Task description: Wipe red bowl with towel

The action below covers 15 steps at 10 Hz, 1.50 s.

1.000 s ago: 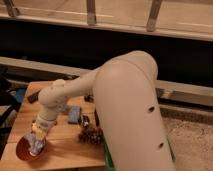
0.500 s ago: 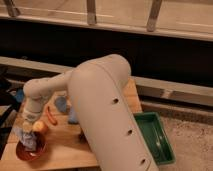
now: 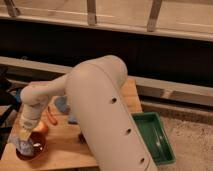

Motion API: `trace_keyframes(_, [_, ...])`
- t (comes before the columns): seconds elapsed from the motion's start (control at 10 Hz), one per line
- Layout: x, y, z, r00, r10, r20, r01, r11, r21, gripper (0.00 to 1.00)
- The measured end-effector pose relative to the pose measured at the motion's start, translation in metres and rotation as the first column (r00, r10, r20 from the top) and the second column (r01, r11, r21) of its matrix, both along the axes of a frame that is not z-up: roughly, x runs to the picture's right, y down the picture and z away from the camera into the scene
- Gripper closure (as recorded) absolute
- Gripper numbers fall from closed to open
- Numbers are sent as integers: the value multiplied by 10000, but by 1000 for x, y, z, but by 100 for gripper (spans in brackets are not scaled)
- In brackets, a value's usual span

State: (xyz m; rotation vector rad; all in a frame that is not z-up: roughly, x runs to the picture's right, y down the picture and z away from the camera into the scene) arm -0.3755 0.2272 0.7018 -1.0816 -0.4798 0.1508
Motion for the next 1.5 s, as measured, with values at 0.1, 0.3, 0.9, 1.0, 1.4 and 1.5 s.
trace_keyframes(0.1, [18, 10, -8, 9997, -36, -226, 32, 9999, -170, 100])
trace_keyframes(0.3, [55, 21, -17, 9983, -68, -573, 51, 9995, -299, 100])
trace_keyframes(0.9, [65, -7, -4, 9986, -212, -478, 217, 9997, 117, 100])
trace_keyframes(1.0, [49, -13, 1, 9992, -224, -336, 230, 9996, 178, 100])
trace_keyframes(1.4, [1, -9, 8, 9997, -239, -112, 239, 9997, -30, 100])
trace_keyframes(1.5, [0, -5, 6, 9996, -153, -244, 150, 9998, -115, 100])
